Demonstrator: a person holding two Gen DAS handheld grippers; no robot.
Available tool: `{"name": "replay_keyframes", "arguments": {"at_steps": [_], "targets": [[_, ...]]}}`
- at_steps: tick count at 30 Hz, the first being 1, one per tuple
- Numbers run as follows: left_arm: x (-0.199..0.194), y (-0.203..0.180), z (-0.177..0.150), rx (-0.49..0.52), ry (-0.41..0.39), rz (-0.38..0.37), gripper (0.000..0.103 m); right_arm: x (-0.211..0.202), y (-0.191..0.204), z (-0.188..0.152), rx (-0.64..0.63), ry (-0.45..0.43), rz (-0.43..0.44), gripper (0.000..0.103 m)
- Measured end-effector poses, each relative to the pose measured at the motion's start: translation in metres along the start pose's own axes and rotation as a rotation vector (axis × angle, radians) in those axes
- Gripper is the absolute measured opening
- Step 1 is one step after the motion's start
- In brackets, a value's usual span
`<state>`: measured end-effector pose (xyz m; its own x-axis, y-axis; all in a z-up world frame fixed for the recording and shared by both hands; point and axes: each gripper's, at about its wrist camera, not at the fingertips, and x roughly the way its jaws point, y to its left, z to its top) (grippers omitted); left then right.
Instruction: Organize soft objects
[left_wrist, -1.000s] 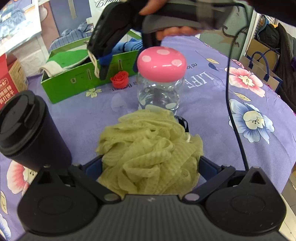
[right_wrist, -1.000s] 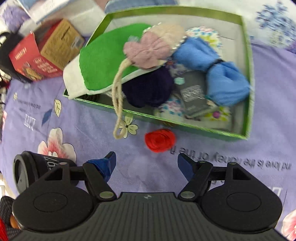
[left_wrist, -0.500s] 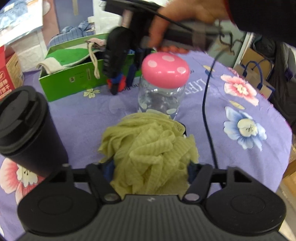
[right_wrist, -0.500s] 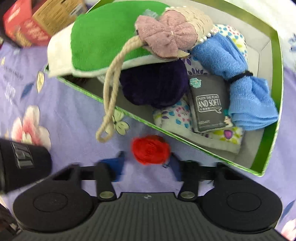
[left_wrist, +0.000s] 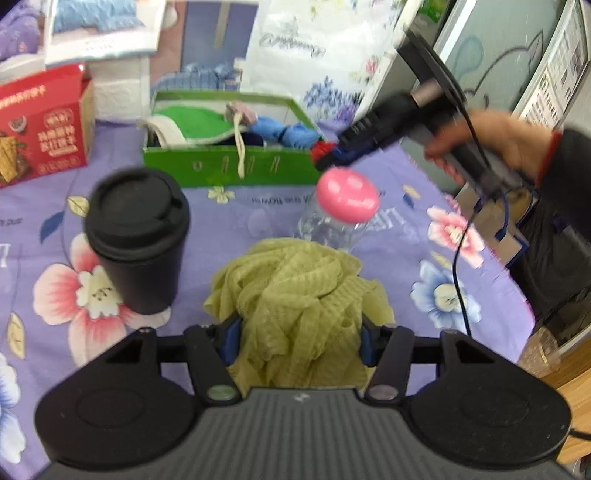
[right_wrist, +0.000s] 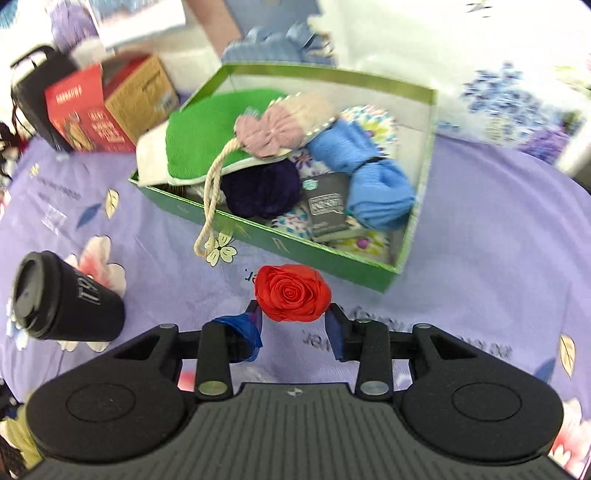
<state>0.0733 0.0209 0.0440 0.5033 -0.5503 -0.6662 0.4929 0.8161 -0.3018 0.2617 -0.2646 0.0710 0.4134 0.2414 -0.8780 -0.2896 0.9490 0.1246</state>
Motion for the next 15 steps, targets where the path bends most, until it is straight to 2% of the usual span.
{"name": "replay_keyframes", "arguments": {"at_steps": [4,8,11,15], "targets": [[-0.033,0.005,0.027,-0.015,-0.064,-0.016,0.057,-0.025,-0.008,-0.005,0.039,-0.067,0.01,0.02],[-0.046,0.015,0.08,0.018,-0.144,0.049,0.057,-0.042,-0.01,0.0,0.07,-0.136,0.025,0.02],[-0.037,0.025,0.13,0.024,-0.192,0.087,0.057,-0.048,-0.013,0.017,0.072,-0.177,0.048,0.02],[-0.002,0.035,0.2,0.014,-0.217,0.087,0.057,-0.037,-0.015,0.051,0.053,-0.203,0.075,0.02]]}}
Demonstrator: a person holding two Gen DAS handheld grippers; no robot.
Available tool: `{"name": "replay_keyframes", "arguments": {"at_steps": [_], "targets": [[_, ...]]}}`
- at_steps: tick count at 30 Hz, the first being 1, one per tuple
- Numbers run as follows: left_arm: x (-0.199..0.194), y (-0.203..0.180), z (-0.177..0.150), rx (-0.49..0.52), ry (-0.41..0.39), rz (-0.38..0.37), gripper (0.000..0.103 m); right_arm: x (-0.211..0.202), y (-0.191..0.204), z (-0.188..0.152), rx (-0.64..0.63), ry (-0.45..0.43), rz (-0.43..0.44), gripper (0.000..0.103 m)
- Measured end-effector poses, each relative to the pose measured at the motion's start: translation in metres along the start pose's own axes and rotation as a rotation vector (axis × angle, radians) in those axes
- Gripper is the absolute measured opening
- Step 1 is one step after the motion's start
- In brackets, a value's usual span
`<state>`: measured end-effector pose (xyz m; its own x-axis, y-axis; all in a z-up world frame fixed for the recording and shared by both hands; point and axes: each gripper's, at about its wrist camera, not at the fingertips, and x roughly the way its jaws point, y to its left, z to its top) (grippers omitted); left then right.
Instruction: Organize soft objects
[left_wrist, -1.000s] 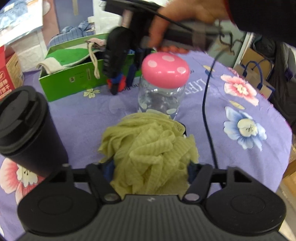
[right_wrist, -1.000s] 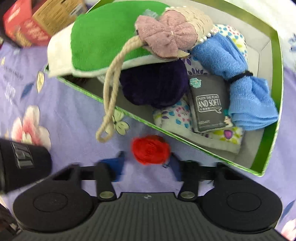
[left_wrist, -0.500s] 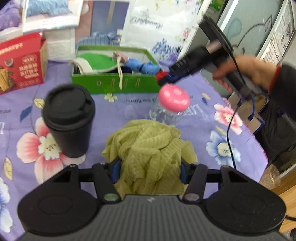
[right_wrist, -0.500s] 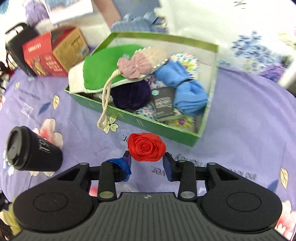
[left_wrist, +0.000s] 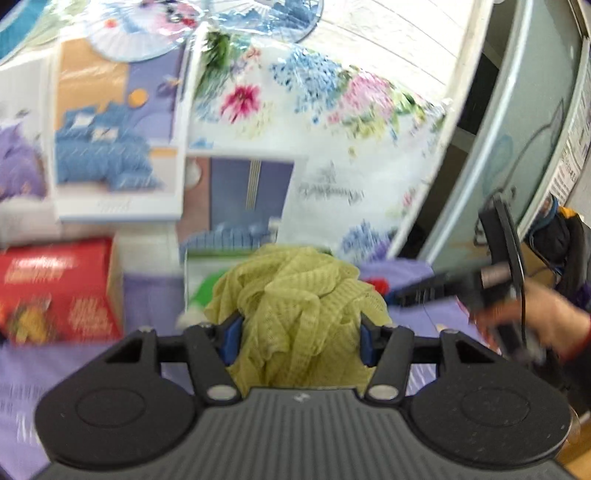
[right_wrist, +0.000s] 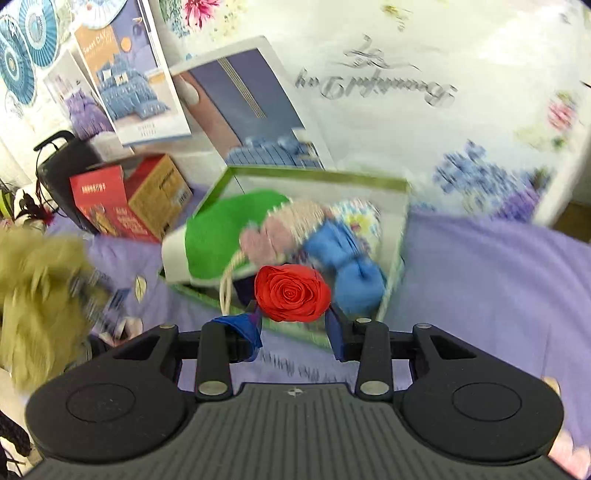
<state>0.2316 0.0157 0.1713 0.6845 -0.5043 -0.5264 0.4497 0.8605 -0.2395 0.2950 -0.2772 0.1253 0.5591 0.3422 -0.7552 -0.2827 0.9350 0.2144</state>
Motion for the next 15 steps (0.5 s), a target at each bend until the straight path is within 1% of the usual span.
{"name": "replay_keyframes", "arguments": {"at_steps": [2,4,6,8,9,10,12,14,15], "targets": [[0.032,-0.001,0.025,-0.004,-0.002,0.014,0.057,0.014,-0.001,0.012,-0.005,0.002,0.017,0.02],[0.065,-0.003,0.043,-0.004,0.018,0.031,0.057,0.03,-0.002,0.02,-0.028,0.021,0.026,0.021],[0.096,-0.007,0.051,-0.007,0.043,0.037,0.057,0.05,-0.004,0.024,-0.051,0.04,0.024,0.021],[0.129,-0.006,0.053,-0.011,0.088,0.045,0.057,0.068,-0.008,0.024,-0.05,0.052,0.026,0.021],[0.144,-0.007,0.053,-0.008,0.118,0.046,0.061,0.077,-0.009,0.023,-0.057,0.058,0.024,0.022],[0.159,-0.006,0.053,-0.01,0.148,0.055,0.072,0.085,-0.009,0.022,-0.068,0.067,0.018,0.024],[0.174,-0.003,0.053,-0.025,0.161,0.087,0.082,0.099,-0.01,0.02,-0.058,0.104,0.012,0.026],[0.175,0.0,0.055,-0.024,0.142,0.117,0.086,0.101,-0.007,0.019,-0.065,0.099,0.003,0.027],[0.173,0.001,0.056,-0.028,0.136,0.117,0.087,0.099,-0.003,0.018,-0.091,0.094,-0.002,0.028]]}}
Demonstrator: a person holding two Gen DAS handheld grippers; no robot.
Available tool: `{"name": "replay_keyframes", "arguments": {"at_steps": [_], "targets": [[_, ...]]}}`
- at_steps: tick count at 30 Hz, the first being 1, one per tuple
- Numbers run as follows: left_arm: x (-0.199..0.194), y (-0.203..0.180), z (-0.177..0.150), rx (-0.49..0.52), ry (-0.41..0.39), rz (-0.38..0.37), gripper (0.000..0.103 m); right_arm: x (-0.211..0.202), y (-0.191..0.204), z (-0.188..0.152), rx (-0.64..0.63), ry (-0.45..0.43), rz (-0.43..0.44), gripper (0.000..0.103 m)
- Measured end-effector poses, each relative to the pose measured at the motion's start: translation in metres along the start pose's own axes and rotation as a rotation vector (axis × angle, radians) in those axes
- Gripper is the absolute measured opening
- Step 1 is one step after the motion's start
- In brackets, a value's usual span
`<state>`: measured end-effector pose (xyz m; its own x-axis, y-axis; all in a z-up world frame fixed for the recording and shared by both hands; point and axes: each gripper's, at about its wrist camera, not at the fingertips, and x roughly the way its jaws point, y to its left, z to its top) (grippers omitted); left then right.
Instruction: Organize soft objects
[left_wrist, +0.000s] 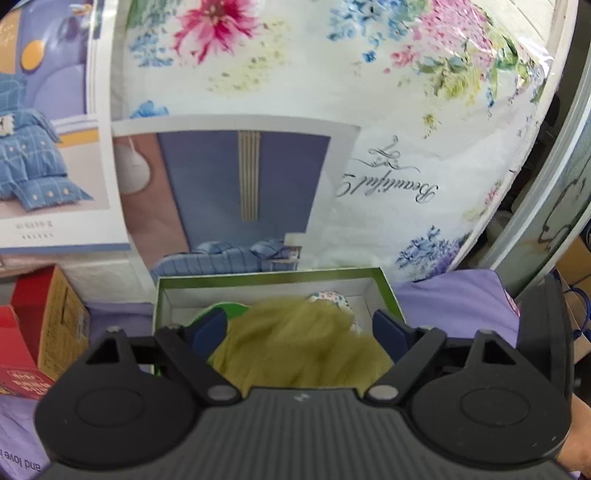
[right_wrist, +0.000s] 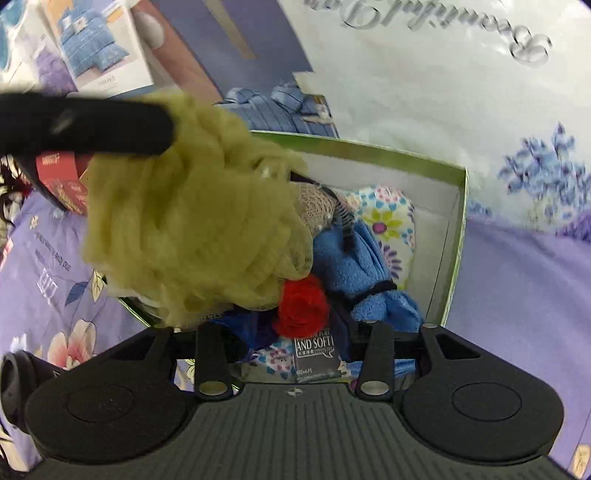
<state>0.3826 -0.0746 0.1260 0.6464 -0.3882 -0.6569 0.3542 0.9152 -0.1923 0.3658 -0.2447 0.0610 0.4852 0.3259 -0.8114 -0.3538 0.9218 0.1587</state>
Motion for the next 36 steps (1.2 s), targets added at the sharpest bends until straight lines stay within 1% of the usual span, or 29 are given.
{"name": "replay_keyframes", "arguments": {"at_steps": [2,3,4,6,7,9,11,13,14,16,17,19,21,23,25,27,30,32,33,35,36], "targets": [[-0.009,0.005,0.002,-0.007,-0.019,-0.014,0.09,-0.005,0.005,0.0,-0.047,0.004,-0.005,0.03],[-0.014,0.006,0.003,-0.004,-0.031,-0.008,0.093,-0.009,0.006,0.0,-0.053,-0.01,-0.009,0.031],[-0.019,0.007,0.005,-0.004,-0.043,0.004,0.097,-0.014,0.006,0.0,-0.05,-0.025,-0.011,0.032],[-0.025,0.01,0.006,-0.013,-0.06,0.017,0.099,-0.024,0.004,0.0,-0.015,-0.048,-0.013,0.033],[-0.027,0.013,0.005,-0.021,-0.06,0.006,0.099,-0.03,0.006,-0.001,-0.001,-0.06,0.001,0.035],[-0.03,0.016,0.003,-0.036,-0.056,0.002,0.099,-0.037,0.018,-0.005,-0.044,-0.056,0.047,0.034],[-0.03,0.02,-0.001,-0.047,-0.05,0.008,0.099,-0.034,0.032,-0.007,-0.077,-0.038,0.021,0.035],[-0.029,0.022,-0.008,-0.047,-0.037,0.017,0.099,-0.025,0.043,-0.009,-0.118,0.003,0.008,0.036],[-0.028,0.024,-0.012,-0.05,-0.033,0.018,0.099,-0.021,0.045,-0.01,-0.103,0.008,0.001,0.036],[-0.025,0.028,-0.018,-0.05,-0.023,0.027,0.099,-0.01,0.047,-0.009,-0.07,0.033,0.026,0.037],[-0.024,0.032,-0.02,-0.058,-0.022,0.035,0.099,-0.006,0.048,-0.009,-0.056,0.037,0.022,0.037],[-0.021,0.039,-0.021,-0.061,0.005,0.046,0.099,0.003,0.053,-0.01,-0.066,0.051,0.035,0.038],[-0.025,0.048,-0.022,-0.071,-0.006,0.066,0.099,0.008,0.056,-0.01,-0.068,0.06,0.025,0.039],[-0.034,0.056,-0.021,-0.071,0.004,0.065,0.099,0.007,0.055,-0.01,-0.065,0.056,0.031,0.04],[-0.052,0.059,-0.026,-0.051,-0.007,0.067,0.099,-0.002,0.053,-0.013,-0.056,0.032,0.017,0.04],[-0.073,0.058,-0.035,-0.001,0.002,0.071,0.1,-0.019,0.049,-0.019,-0.04,0.001,0.038,0.041],[-0.117,0.051,-0.06,0.054,-0.012,0.024,0.1,-0.047,0.051,-0.037,-0.043,-0.036,0.085,0.042],[-0.15,0.042,-0.082,0.094,-0.04,0.006,0.1,-0.064,0.059,-0.05,-0.067,-0.046,0.114,0.043],[-0.167,0.036,-0.096,0.132,-0.054,-0.005,0.1,-0.071,0.063,-0.054,-0.086,-0.037,0.134,0.043],[-0.199,0.021,-0.129,0.223,-0.074,0.0,0.1,-0.08,0.073,-0.063,-0.128,-0.028,0.14,0.043],[-0.213,0.014,-0.149,0.269,-0.079,-0.005,0.1,-0.082,0.08,-0.066,-0.165,-0.009,0.146,0.044]]}}
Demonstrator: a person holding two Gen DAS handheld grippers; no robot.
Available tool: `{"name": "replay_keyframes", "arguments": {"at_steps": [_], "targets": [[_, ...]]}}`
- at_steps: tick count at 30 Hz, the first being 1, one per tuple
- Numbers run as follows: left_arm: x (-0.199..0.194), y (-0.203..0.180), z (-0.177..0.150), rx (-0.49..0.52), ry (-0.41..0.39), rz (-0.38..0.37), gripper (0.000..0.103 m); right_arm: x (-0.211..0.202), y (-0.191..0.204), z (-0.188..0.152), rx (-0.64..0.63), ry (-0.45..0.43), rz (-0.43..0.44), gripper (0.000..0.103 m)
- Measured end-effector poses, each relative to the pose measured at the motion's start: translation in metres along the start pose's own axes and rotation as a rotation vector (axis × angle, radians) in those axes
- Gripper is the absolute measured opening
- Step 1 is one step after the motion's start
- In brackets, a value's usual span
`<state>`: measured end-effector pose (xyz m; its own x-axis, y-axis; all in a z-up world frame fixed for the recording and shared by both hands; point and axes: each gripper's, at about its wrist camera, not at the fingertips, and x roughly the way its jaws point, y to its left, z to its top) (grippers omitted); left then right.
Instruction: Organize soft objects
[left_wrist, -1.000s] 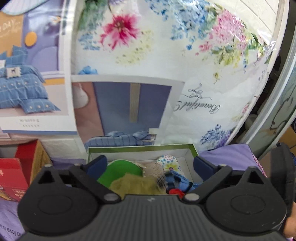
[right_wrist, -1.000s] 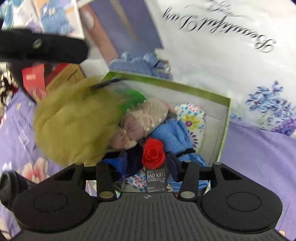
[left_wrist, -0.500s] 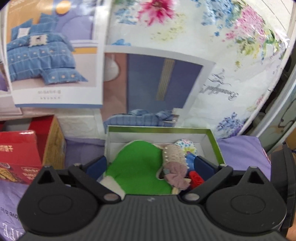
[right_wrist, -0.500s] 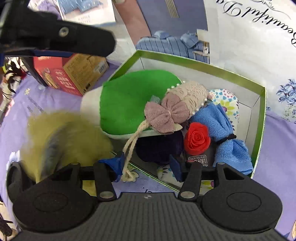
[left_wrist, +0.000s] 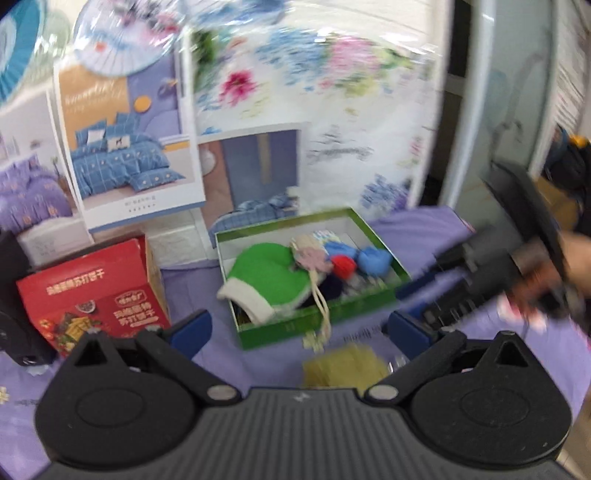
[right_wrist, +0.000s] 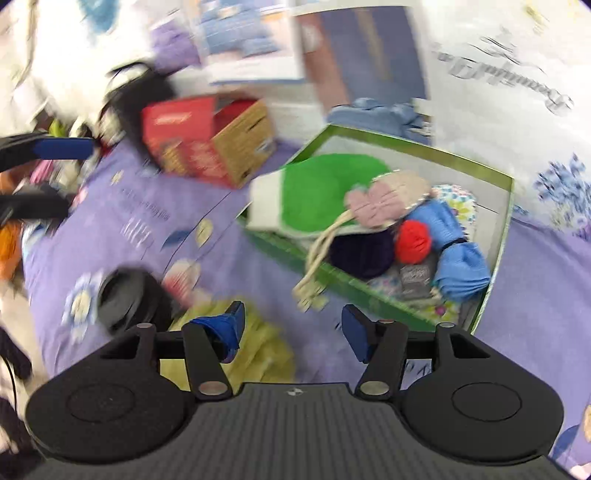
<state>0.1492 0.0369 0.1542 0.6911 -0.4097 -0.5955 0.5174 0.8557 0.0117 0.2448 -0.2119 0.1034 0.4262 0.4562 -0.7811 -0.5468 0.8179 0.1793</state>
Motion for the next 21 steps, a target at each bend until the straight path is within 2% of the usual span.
{"name": "replay_keyframes", "arguments": {"at_steps": [3,6,9,12,16,18,21], "targets": [[-0.028,-0.038,-0.053,0.112,0.042,-0.02,0.101,0.005,0.015,-0.003,-0.053,0.076,0.033,0.045],[-0.021,-0.067,-0.097,0.131,0.101,-0.004,0.101,0.017,0.027,-0.001,-0.078,0.106,0.065,0.045],[0.014,-0.071,-0.126,0.026,0.174,-0.051,0.101,0.037,0.033,0.009,-0.068,0.152,0.11,0.047],[0.059,-0.058,-0.138,-0.134,0.231,-0.11,0.101,0.051,0.043,0.015,-0.099,0.174,0.093,0.048],[0.101,-0.042,-0.141,-0.285,0.244,-0.115,0.1,0.062,0.043,0.018,-0.105,0.215,0.088,0.051],[0.111,-0.039,-0.14,-0.337,0.234,-0.079,0.1,0.068,0.043,0.02,-0.12,0.231,0.09,0.052],[0.123,-0.039,-0.138,-0.372,0.225,0.016,0.1,0.08,0.041,0.023,-0.135,0.245,0.099,0.055]]}}
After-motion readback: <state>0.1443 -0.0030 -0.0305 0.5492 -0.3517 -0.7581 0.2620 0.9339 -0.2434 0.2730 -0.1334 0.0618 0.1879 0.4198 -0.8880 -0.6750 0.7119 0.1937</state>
